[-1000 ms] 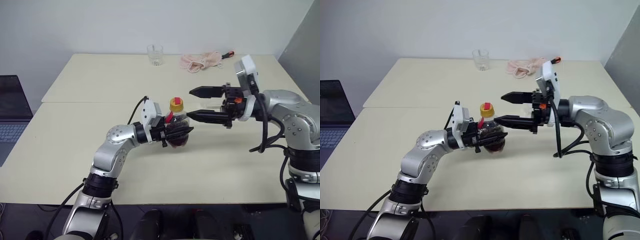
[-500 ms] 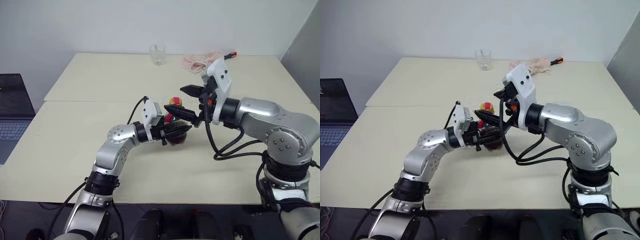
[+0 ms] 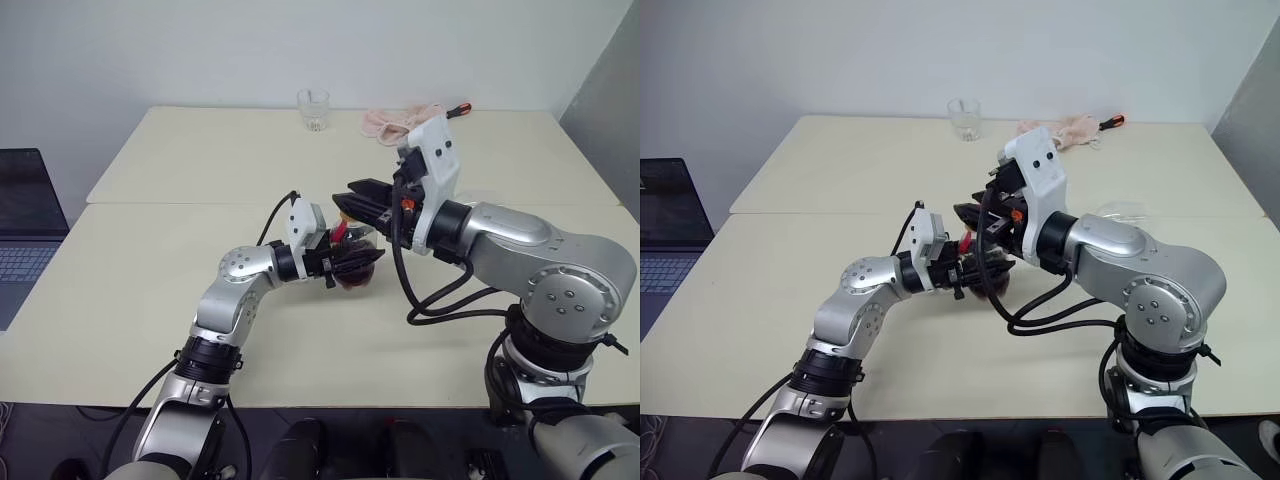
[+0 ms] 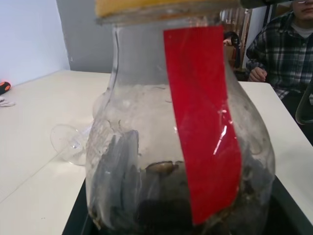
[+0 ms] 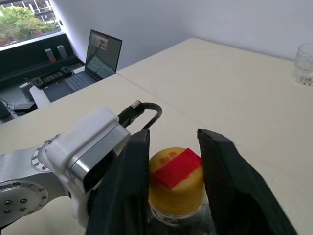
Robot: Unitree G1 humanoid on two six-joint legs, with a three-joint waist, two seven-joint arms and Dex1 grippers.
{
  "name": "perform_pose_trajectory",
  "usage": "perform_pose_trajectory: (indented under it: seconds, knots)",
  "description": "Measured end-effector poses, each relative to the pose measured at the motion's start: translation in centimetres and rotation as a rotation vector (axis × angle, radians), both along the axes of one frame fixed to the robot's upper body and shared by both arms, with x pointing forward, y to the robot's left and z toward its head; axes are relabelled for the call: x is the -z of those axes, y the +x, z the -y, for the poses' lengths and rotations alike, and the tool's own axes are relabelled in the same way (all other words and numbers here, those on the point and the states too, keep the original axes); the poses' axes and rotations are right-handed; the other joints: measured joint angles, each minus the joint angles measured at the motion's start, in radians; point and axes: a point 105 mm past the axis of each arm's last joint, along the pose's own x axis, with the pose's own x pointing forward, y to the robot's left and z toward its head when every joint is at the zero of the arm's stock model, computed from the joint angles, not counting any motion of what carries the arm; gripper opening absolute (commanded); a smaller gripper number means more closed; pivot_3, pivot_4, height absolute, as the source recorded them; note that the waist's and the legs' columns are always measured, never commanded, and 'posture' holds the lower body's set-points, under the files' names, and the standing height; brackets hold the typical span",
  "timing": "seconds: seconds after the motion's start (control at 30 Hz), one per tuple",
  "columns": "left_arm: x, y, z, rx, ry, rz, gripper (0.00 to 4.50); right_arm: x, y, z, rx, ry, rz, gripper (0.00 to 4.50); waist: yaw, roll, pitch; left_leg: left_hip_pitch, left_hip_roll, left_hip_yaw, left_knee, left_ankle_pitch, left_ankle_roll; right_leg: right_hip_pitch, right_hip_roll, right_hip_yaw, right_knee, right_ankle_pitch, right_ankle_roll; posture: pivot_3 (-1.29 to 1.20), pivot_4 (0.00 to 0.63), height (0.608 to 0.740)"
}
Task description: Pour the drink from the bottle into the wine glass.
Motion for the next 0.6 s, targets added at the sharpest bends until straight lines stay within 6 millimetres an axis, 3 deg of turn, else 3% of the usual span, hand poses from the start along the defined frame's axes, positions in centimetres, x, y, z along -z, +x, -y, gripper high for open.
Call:
perform_pose_trajectory:
  seconds: [0.23,0.4,0.47,0.57,0.6]
  knots:
    - [0.2,0.0,0.1,0.001,0.006,-0.002,1.94,0.1,-0.2,0.0,-0.023,-0.026,0.009,1.16,0.0,0.0,0.0,0.0,0.0,0.0,0.0,0.0,0.0,0.0,0.0,0.0,0.0,0.0,0.0,0.0,0.15,0.74]
    - [0.2,-0.5,0.5,0.022,0.009,0.005,1.92,0.3,-0.3,1.1,-0.199,-0.022,0.025,1.16,0.001,0.0,0.0,0.0,0.0,0.0,0.0,0.0,0.0,0.001,0.0,-0.001,-0.001,0.0,0.0,0.0,0.15,0.74]
    - [0.2,-0.4,0.5,0.02,0.005,0.001,1.92,0.5,0.0,2.3,-0.353,0.016,0.019,0.87,0.001,0.0,0.0,0.0,-0.001,0.0,0.001,0.0,0.001,0.002,0.0,-0.002,-0.002,0.0,0.001,0.0,0.15,0.74]
    - [0.0,-0.1,0.4,-0.003,-0.007,-0.001,1.92,1.1,0.0,2.0,-0.601,0.069,0.03,0.0,-0.01,0.0,0.0,0.001,0.001,0.001,0.0,0.0,0.001,0.003,0.001,-0.001,-0.001,0.0,0.001,0.0,0.15,0.74]
    - [0.0,-0.2,0.6,-0.001,-0.011,-0.001,1.92,1.5,0.8,1.9,-0.645,0.055,0.031,0.0,-0.014,0.0,0.0,0.001,0.001,0.001,0.0,0.0,0.001,0.002,0.001,-0.001,-0.001,0.0,0.001,0.0,0.15,0.74]
